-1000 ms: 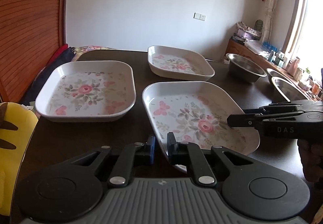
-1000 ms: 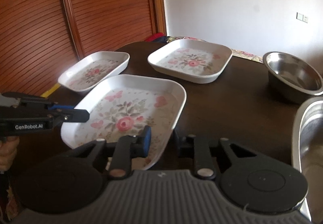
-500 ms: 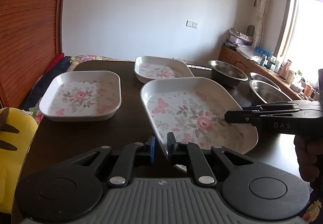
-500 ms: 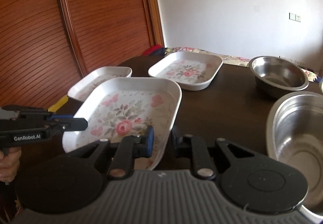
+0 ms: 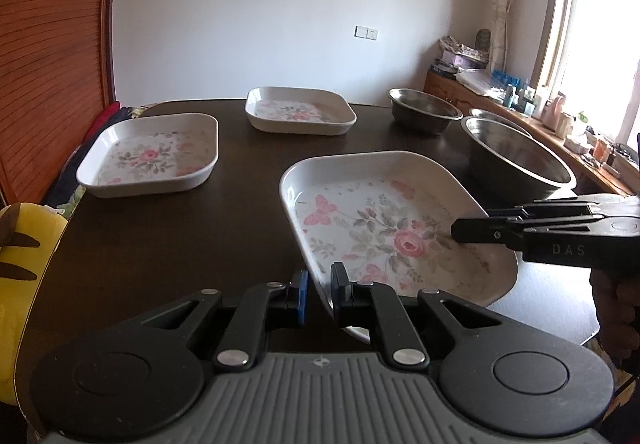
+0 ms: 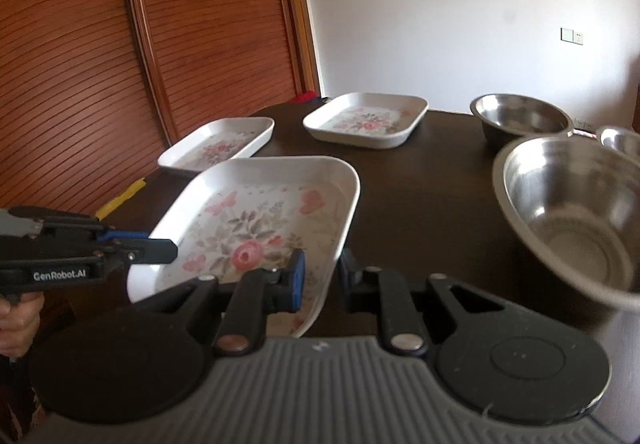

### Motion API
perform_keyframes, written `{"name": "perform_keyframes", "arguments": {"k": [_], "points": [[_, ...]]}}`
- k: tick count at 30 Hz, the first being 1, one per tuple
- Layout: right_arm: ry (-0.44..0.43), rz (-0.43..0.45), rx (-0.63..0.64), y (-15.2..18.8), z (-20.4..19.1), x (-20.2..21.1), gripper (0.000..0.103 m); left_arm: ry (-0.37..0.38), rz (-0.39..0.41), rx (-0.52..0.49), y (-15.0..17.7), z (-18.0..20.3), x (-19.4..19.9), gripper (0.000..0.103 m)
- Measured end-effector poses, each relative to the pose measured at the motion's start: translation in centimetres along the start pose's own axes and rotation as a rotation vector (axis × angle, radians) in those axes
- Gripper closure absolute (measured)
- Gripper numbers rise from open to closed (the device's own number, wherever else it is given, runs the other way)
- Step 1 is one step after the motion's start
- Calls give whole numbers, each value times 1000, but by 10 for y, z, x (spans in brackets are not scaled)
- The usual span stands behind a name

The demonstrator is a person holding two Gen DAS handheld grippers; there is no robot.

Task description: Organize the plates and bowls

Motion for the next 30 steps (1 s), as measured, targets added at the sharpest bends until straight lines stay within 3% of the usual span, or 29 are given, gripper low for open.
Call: {"name": "perform_keyframes", "arguments": {"k": [13,30], "points": [[27,-30,-21,25,-5,9,82,-14,-25,-37,10,8,-4,64],[43,12,-63,32,-7,11,81,-18,-3,-22,4,4,-4,64]]}}
Point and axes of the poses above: each gripper's, at about its wrist camera, not at the fingertips, and x roughly against the way its jaws point, z to its right, y to its underside, the point moved 3 cm from there along -x, roughly the way its jaws point, and after that the axes turned 1 degree about -y, right-handed, at the moved point
